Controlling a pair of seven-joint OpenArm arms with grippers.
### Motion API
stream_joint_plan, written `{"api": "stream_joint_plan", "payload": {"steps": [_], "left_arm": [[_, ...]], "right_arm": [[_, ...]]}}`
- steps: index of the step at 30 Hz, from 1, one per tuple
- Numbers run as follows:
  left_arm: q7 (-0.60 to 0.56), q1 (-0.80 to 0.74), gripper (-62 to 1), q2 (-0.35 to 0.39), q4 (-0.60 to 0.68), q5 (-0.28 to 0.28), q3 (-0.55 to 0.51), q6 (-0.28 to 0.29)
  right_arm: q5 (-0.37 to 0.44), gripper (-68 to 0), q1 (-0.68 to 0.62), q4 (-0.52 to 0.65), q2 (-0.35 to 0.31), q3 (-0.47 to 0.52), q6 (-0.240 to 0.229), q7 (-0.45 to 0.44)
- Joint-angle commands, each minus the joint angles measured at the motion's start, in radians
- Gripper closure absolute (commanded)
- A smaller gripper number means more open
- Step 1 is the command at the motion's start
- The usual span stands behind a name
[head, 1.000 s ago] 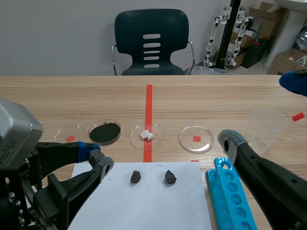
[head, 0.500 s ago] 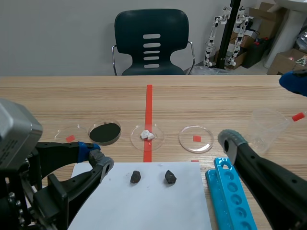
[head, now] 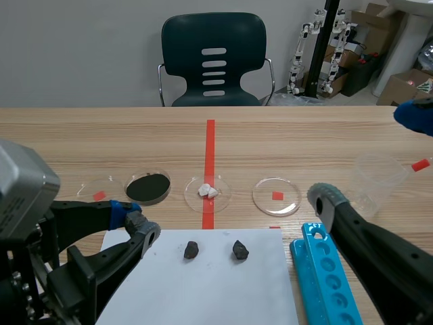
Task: Rub the mineral on the streak plate below the first streak
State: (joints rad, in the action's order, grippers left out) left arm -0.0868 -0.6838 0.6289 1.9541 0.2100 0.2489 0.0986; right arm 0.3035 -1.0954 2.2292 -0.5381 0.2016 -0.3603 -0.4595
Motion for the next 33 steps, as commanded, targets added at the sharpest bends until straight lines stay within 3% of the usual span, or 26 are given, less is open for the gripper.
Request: {"api": "stream_joint_plan", "payload": {"steps": [1, 29, 33], "left_arm": [[-0.018, 0.003, -12.6, -0.005, 0.013, 0.004, 0.003, -0.002], [-0.018, 0.003, -12.6, -0.005, 0.012, 0.004, 0.003, -0.002], [-0.012, 0.003, -12.6, -0.005, 0.012, 0.004, 0.003, -0.021]], "right_arm": [[0.014, -67.9, -0.002, 0.012, -0.004, 0.007, 0.0, -0.014], [0.014, -67.9, -0.002, 0.012, -0.004, 0.007, 0.0, -0.014], [0.014, -67.9, -0.002, 0.012, -0.004, 0.007, 0.0, -0.014]]}}
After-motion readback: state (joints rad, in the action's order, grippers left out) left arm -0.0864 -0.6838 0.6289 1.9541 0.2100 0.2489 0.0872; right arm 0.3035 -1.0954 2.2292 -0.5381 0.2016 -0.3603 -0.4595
